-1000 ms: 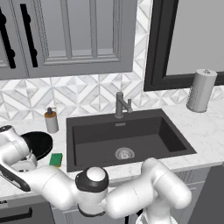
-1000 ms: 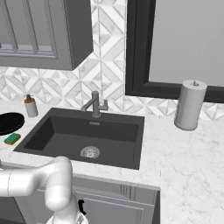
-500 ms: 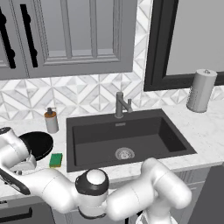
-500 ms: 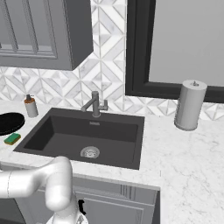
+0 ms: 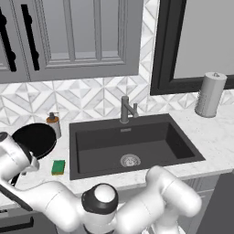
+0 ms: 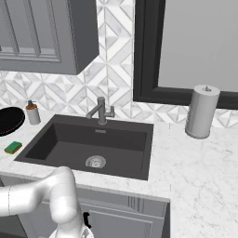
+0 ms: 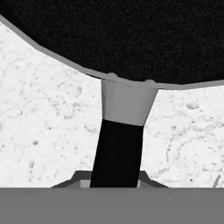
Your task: Pick the pan and sponge and place them into the sink. Then turn on the water.
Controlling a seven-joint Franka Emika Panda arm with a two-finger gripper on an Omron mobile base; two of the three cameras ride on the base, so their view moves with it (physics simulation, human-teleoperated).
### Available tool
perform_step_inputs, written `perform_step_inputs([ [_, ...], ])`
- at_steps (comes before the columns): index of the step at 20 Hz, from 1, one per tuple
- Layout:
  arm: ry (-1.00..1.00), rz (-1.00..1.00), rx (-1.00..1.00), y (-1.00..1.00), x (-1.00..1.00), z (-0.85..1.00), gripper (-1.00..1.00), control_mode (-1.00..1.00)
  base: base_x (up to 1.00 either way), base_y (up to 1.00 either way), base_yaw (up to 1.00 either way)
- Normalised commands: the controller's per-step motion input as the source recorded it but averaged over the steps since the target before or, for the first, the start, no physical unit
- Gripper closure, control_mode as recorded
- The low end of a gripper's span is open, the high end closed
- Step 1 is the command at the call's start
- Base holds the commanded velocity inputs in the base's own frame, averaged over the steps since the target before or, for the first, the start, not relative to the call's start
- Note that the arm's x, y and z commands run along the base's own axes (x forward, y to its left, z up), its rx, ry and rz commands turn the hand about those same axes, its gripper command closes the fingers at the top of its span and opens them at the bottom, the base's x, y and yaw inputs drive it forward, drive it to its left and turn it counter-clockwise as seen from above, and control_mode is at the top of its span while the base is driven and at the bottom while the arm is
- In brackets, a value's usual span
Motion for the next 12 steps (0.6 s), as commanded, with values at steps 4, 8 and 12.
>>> perform_step_inputs([
  [4,-0.20,-0.01,0.14,-0.66,-0.04,0.55,1.00,-1.00,0.00,0.00,0.00],
  [8,0.01,-0.09,0.18,-0.89,0.00,0.45,1.00,-1.00,0.00,0.00,0.00],
  [12,0.08,-0.16,0.19,-1.00,-0.02,0.29,1.00,-1.00,0.00,0.00,0.00],
])
